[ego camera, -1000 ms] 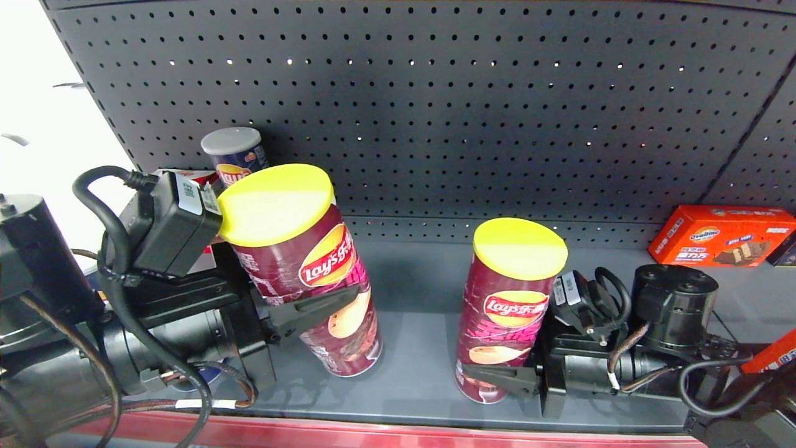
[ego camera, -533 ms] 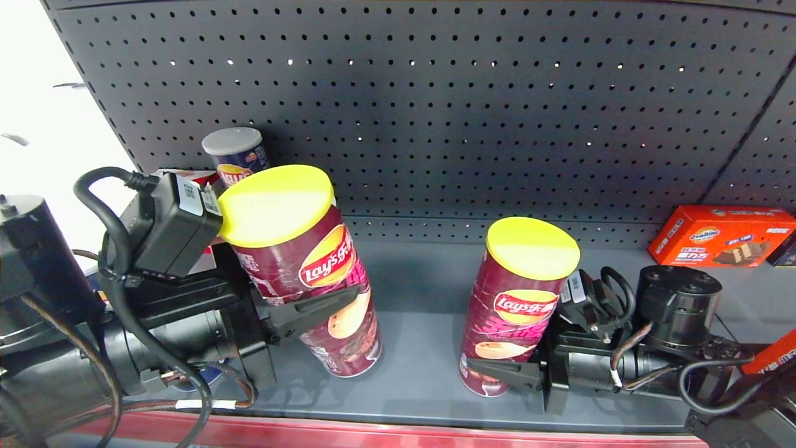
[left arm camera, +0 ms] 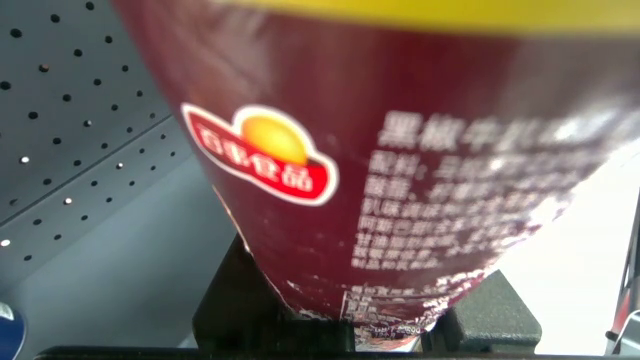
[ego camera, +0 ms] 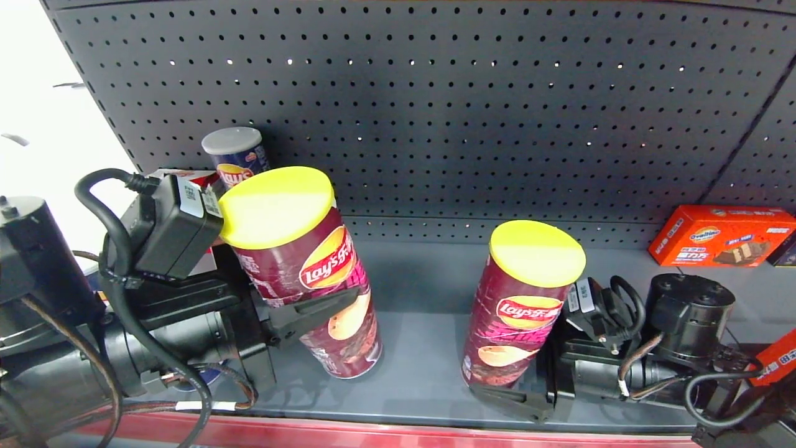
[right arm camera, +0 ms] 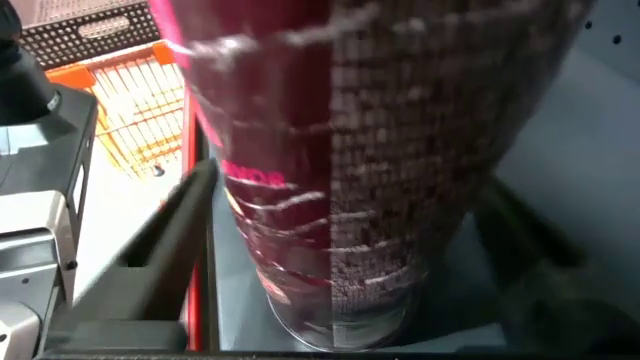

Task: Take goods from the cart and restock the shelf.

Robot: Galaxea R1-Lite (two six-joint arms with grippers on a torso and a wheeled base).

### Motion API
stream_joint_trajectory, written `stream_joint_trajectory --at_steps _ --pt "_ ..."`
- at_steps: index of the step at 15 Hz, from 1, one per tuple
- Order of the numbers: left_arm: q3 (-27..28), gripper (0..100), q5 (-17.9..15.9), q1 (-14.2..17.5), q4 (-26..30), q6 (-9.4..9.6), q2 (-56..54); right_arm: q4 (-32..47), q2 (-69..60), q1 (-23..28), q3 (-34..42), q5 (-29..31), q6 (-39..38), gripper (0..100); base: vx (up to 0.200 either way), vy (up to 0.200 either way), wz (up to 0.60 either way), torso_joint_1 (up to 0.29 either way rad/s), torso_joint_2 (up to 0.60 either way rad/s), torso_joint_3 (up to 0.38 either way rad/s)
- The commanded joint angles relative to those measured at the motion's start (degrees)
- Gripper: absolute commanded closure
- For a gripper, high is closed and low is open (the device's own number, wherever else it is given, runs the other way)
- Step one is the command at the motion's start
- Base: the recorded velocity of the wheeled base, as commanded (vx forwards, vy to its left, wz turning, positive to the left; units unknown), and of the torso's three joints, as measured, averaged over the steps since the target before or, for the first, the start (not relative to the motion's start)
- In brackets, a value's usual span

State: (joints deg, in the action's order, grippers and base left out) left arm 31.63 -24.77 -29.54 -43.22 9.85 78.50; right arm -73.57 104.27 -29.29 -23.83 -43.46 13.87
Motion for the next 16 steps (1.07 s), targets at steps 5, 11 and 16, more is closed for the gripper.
stream_joint_trajectory --at_steps 5,11,16 --pt "-0.1 100 0.0 0.0 0.0 -0.01 0.0 -0.2 -5.5 0.4 2.7 0.1 0.0 0 0.0 0.0 0.0 0.0 0.0 0.0" --pt "-0.1 100 0.0 0.0 0.0 -0.01 -0.2 0.6 -25.3 5.8 15.2 0.2 -0.7 0 0.0 0.0 0.0 0.0 0.0 0.0" --pt "0.0 100 0.1 -0.1 0.0 -0.01 -0.2 5.5 -42.1 18.4 17.9 0.2 -8.6 0 0.0 0.0 0.0 0.0 0.0 0.0"
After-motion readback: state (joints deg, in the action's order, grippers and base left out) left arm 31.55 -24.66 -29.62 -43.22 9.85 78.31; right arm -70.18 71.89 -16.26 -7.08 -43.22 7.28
